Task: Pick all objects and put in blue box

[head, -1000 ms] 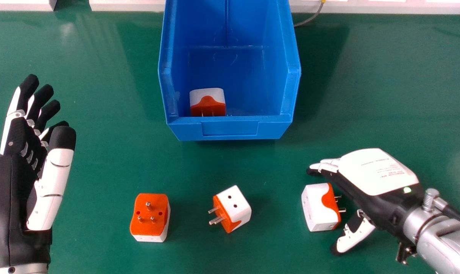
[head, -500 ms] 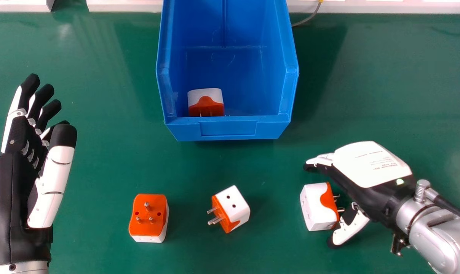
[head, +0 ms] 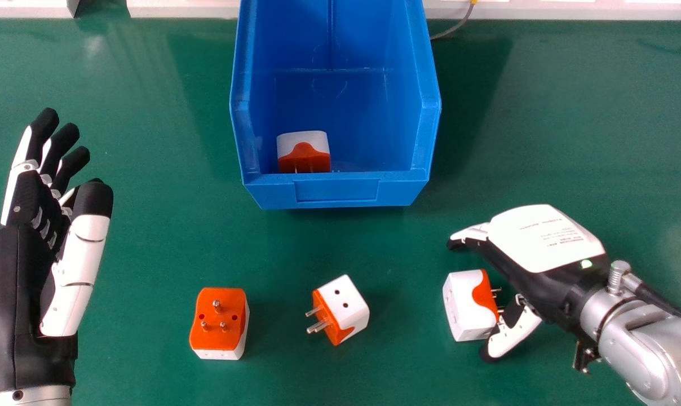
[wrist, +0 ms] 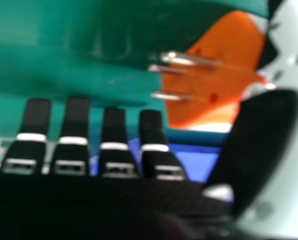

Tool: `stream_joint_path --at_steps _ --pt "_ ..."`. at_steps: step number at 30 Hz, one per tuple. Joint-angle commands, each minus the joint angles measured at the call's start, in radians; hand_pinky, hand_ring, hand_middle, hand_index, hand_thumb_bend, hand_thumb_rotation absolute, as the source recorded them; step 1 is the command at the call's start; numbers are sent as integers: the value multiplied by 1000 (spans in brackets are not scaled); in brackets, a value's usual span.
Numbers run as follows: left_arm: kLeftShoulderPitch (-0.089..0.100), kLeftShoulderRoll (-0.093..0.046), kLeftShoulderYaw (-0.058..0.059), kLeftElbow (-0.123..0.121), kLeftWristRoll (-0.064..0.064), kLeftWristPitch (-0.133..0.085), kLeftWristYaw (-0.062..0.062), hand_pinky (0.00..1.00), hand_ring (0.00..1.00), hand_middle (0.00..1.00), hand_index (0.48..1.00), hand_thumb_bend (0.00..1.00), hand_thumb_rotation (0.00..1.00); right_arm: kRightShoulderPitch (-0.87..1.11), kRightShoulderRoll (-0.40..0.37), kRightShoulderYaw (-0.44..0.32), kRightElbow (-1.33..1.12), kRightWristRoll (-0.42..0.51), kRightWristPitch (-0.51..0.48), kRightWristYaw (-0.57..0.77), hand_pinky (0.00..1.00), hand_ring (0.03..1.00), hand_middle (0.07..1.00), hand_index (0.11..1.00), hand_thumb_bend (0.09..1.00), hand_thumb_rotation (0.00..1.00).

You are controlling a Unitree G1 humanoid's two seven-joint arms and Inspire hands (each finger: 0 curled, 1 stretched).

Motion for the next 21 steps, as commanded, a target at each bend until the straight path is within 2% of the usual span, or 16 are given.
stream_joint_path --at_steps 1,9,15,19,21 --pt "0 -2 8 -20 -1 -13 6 820 891 924 939 715 805 0 -1 7 0 2 6 6 740 820 835 802 832 223" --pt "3 -4 6 -23 -5 -8 5 824 890 920 935 736 795 4 2 9 4 5 8 -17 714 794 812 778 833 207" --pt "1 -2 8 -18 -2 -19 4 827 892 919 936 733 799 5 6 11 -4 9 25 -8 697 774 791 754 834 195" --pt "3 -5 8 -20 -5 -14 6 829 892 919 936 738 802 5 9 11 1 11 25 -16 691 763 777 743 831 187" --pt "0 -3 8 -11 -9 -26 3 828 891 918 936 741 801 6 11 9 2 17 24 -21 690 760 773 740 832 184"
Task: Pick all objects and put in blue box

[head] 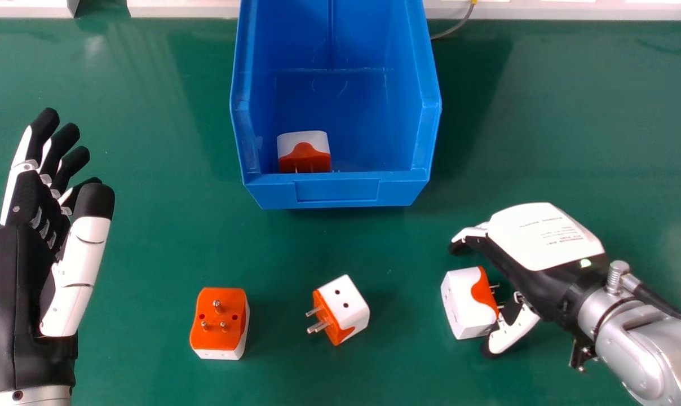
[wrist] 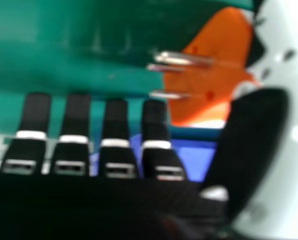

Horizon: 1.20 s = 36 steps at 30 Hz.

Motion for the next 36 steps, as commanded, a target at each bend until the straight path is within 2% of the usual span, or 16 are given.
stream_joint_path --at_steps 1,4,10,16,17,18,21,24,25,28,29,31,34,36 --pt "-1 -2 9 -10 -7 -25 4 829 892 919 937 748 803 8 2 2 1 15 -2 2 686 755 768 736 834 179" --pt "-1 -5 8 -9 -14 -25 3 828 891 919 938 748 801 11 6 1 -5 21 9 6 678 747 756 725 843 165" --pt "-2 -5 9 -15 -13 -16 6 831 891 918 935 755 794 6 14 5 -13 20 45 33 660 730 736 704 844 125" --pt "-4 -11 9 -16 -22 -19 8 831 889 916 934 766 792 5 34 3 -10 33 71 33 601 690 716 680 832 102" --pt "-4 -12 9 -16 -22 -19 8 830 888 914 932 769 789 5 34 4 -6 33 68 26 519 604 667 670 780 82" --pt "-5 -14 9 -14 -30 -20 7 830 888 914 932 769 789 4 31 8 2 26 59 10 519 604 667 670 780 82" --pt "-6 -16 8 -12 -41 -21 2 827 883 909 924 771 771 4 24 13 18 18 42 -21 320 396 570 595 664 42" --pt "-6 -17 9 -15 -36 -19 3 828 882 908 922 772 767 0 15 13 29 27 23 -26 278 353 550 573 637 33" --pt "-6 -17 9 -16 -33 -19 3 829 882 908 922 770 766 -1 11 12 31 31 17 -24 252 328 517 560 614 26" --pt "-7 -14 10 -13 -30 -20 2 830 882 909 922 767 766 -5 4 8 42 51 2 -18 243 319 494 550 595 21" --pt "-9 -14 10 -11 -32 -22 1 830 882 909 922 767 766 -7 1 8 44 59 0 -9 243 319 494 550 595 21" --pt "-9 -13 9 -17 -30 -12 3 831 883 910 924 766 768 -13 -8 9 47 74 1 25 254 332 498 538 579 17" --pt "-12 -9 11 -16 -30 -12 -1 832 883 910 924 768 770 -26 -19 17 48 77 12 68 275 348 505 527 566 13" --pt "-13 -8 12 -18 -24 -8 1 833 883 910 924 767 771 -29 -21 14 51 92 4 77 299 363 510 517 555 10"
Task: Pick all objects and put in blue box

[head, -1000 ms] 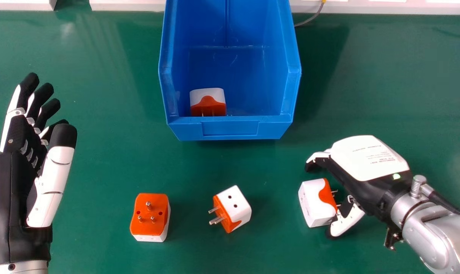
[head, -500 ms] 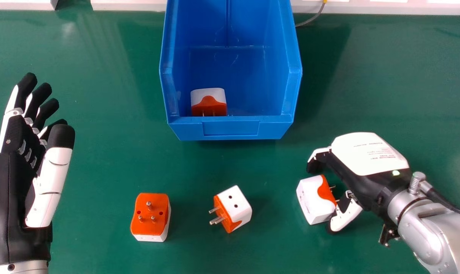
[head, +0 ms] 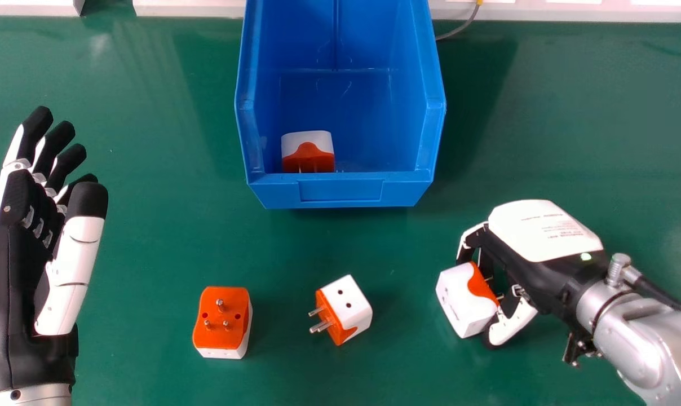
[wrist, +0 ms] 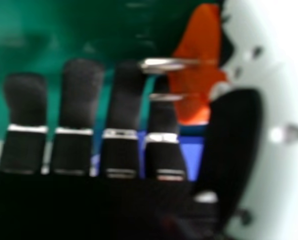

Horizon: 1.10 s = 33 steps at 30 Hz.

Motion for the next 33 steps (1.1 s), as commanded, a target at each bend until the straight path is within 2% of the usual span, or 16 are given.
stream_joint_path --at_steps 1,4,9,12,16,19,22,24,27,29,32,33 --pt "-1 9 12 -21 12 -4 4 833 884 910 925 767 773 14 -21 9 17 12 -9 30 326 377 516 508 546 8" --pt "-2 7 10 -26 10 1 4 830 883 907 923 769 776 13 -25 9 15 17 -10 33 373 398 522 494 533 5" --pt "1 10 10 -34 17 10 3 833 886 906 923 771 776 10 -25 10 14 7 1 30 408 419 524 483 522 2" --pt "-4 10 10 -31 16 7 2 833 886 906 923 771 776 12 -20 7 13 7 5 19 408 419 524 483 522 2" --pt "-5 11 11 -33 22 9 2 834 887 906 923 763 779 18 -14 3 -4 11 24 28 414 426 521 480 518 1" --pt "-7 11 11 -27 14 3 -1 833 888 907 924 757 782 23 -13 0 -21 13 30 31 418 430 518 478 515 0" --pt "-7 12 13 -20 16 -3 -3 834 888 908 924 754 780 32 -16 -3 -44 14 23 23 420 431 518 478 514 0" --pt "-6 8 12 -21 15 -3 -1 833 888 909 925 753 781 40 -16 -7 -62 17 25 22 422 434 516 477 514 0" --pt "-3 3 11 -29 24 5 7 833 888 909 925 753 781 64 -13 -23 -95 34 13 10 422 434 516 477 514 0" --pt "-2 1 10 -32 22 10 9 832 888 908 925 751 780 87 -12 -32 -129 41 9 3 414 430 508 481 513 0" --pt "-2 2 11 -28 22 8 8 829 886 907 924 749 779 125 -17 -46 -194 44 4 -1 401 425 496 485 513 0" --pt "-2 4 12 -25 24 2 6 829 886 907 924 749 779 138 -21 -50 -209 44 -10 -13 401 425 496 485 513 0"
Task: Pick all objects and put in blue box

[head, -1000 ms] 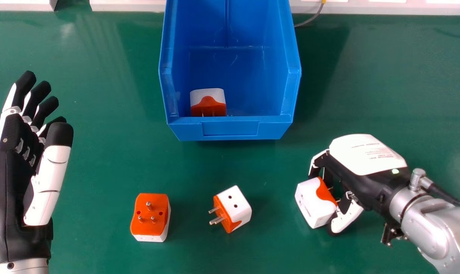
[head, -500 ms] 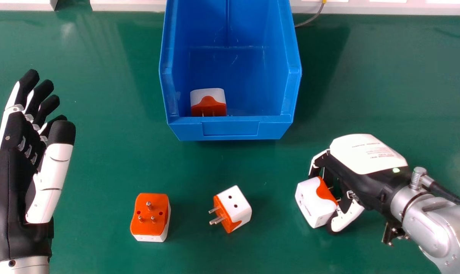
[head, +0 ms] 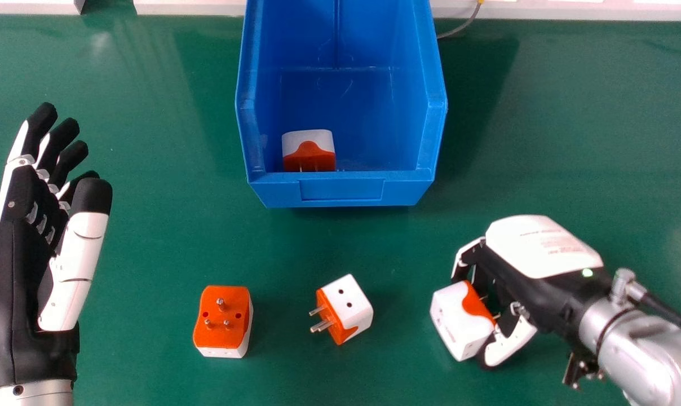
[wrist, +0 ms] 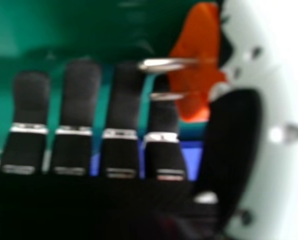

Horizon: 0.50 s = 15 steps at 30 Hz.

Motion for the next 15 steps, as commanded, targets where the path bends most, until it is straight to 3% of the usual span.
stream_joint_path --at_steps 1,13,15 --pt "4 8 12 -14 4 -17 2 829 886 907 924 749 779 23 -20 -37 -66 9 -44 -46 401 425 496 485 513 0" --pt "11 11 10 -23 4 -5 -5 830 890 914 932 729 787 111 -34 -125 -253 20 -98 -29 329 394 447 497 510 0" --pt "11 12 11 -18 10 -11 -3 835 895 919 939 719 792 116 -33 -140 -292 31 -90 -1 316 392 438 498 510 0"
